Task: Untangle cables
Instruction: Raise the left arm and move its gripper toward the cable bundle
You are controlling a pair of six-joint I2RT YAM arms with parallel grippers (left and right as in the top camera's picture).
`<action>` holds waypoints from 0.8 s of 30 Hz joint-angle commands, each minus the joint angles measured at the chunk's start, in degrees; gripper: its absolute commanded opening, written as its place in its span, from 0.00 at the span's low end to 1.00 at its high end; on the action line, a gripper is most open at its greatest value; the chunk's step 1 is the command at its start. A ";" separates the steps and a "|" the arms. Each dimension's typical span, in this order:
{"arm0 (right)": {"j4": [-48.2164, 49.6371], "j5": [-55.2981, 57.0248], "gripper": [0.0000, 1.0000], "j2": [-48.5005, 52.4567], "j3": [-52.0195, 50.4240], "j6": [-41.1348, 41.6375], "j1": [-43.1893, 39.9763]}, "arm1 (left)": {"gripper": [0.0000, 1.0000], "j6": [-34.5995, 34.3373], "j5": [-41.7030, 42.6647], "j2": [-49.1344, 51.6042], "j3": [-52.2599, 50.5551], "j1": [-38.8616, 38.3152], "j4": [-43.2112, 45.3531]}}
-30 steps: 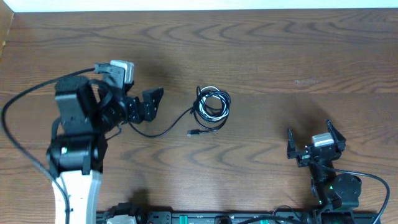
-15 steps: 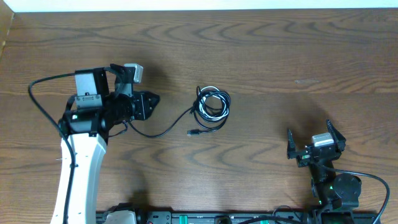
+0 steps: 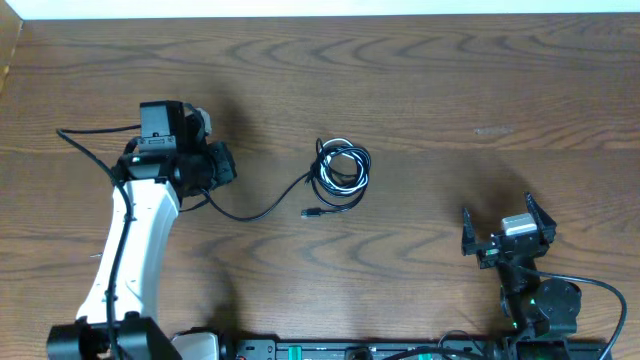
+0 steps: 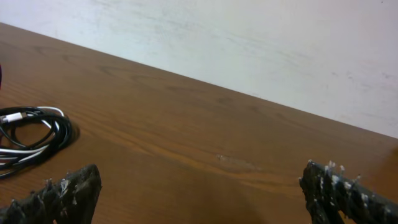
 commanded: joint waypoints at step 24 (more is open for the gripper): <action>-0.07 0.00 0.99 -0.15 -0.20 -0.13 0.35 | 0.85 -2.14 -10.12 5.97 1.07 0.35 3.87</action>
